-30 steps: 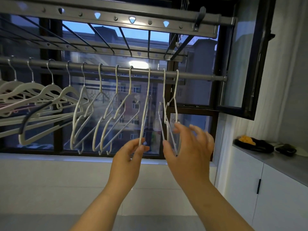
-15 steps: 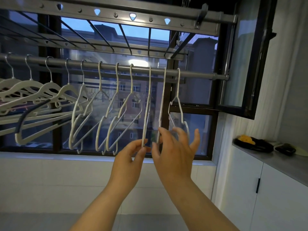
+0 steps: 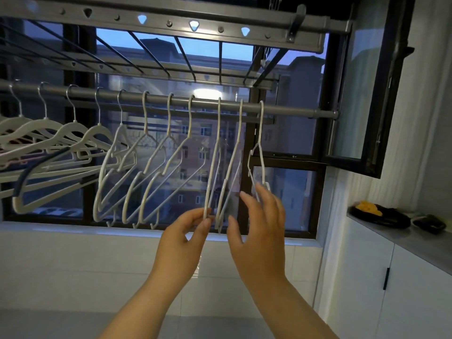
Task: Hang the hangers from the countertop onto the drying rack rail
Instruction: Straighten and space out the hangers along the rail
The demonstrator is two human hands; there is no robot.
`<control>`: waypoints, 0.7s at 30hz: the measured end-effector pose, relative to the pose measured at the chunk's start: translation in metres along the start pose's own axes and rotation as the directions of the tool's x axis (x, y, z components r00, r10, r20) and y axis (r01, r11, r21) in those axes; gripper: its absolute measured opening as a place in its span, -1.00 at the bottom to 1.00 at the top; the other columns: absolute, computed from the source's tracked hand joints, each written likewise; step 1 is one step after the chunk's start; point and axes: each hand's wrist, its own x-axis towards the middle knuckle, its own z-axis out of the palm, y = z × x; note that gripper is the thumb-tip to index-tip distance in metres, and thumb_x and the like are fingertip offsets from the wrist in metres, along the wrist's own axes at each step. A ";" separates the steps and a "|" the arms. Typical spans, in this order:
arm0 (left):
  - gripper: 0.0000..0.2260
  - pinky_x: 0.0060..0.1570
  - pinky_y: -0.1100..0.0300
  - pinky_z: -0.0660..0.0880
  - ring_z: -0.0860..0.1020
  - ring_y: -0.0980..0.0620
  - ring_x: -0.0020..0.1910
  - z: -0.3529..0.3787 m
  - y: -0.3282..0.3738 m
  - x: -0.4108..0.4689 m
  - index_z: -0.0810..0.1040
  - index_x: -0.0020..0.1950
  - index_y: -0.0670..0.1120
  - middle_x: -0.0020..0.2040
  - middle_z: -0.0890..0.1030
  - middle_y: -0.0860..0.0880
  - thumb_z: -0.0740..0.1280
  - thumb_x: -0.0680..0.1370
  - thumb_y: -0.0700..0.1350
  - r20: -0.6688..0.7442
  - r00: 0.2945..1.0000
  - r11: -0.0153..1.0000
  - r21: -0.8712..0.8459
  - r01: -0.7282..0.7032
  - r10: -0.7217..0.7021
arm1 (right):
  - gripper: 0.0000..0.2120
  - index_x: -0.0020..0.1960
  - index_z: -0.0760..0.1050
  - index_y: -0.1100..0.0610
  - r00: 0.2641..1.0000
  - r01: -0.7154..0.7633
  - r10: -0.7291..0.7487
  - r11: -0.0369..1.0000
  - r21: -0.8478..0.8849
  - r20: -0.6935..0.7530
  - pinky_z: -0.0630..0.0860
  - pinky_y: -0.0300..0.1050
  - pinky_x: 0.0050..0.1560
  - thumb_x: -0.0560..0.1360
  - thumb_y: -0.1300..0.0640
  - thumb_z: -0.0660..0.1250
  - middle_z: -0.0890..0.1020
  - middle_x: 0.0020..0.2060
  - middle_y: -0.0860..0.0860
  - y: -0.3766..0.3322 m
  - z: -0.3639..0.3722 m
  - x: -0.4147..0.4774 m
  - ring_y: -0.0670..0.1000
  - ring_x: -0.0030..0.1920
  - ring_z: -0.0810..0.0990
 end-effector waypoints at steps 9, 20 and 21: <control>-0.75 -0.09 0.49 0.34 0.45 0.26 0.00 -0.010 0.002 -0.018 0.38 -0.07 0.30 -0.04 0.44 0.38 0.25 0.53 -0.11 -0.119 0.991 0.991 0.110 0.079 -0.066 | -0.64 0.18 0.32 0.01 1.000 0.011 -0.012 0.993 0.115 0.010 0.25 -0.08 0.23 0.39 0.02 0.14 0.33 0.23 -0.04 -0.003 -0.010 -0.004 0.02 0.28 0.27; -0.86 -0.16 0.53 0.44 0.43 0.54 -0.01 -0.091 0.011 -0.051 0.44 -0.11 0.28 -0.16 0.56 0.40 0.21 0.35 0.18 -0.348 0.918 0.939 0.337 -0.065 0.189 | -0.70 0.15 0.35 0.01 0.981 0.072 -0.140 0.903 0.423 0.132 0.17 -0.64 0.21 0.59 -0.10 -0.02 0.43 0.10 -0.12 -0.081 -0.010 -0.028 -0.40 0.20 0.33; -0.90 -0.22 0.46 0.44 0.43 0.55 -0.03 -0.102 0.011 -0.048 0.43 -0.12 0.27 -0.19 0.54 0.37 0.27 0.38 0.13 -0.370 0.909 0.943 0.325 -0.067 0.192 | -0.75 0.15 0.35 -0.01 0.983 0.026 -0.102 0.904 0.427 0.156 0.23 -0.61 0.15 0.58 -0.08 0.04 0.43 0.08 -0.12 -0.090 -0.004 -0.029 -0.34 0.12 0.40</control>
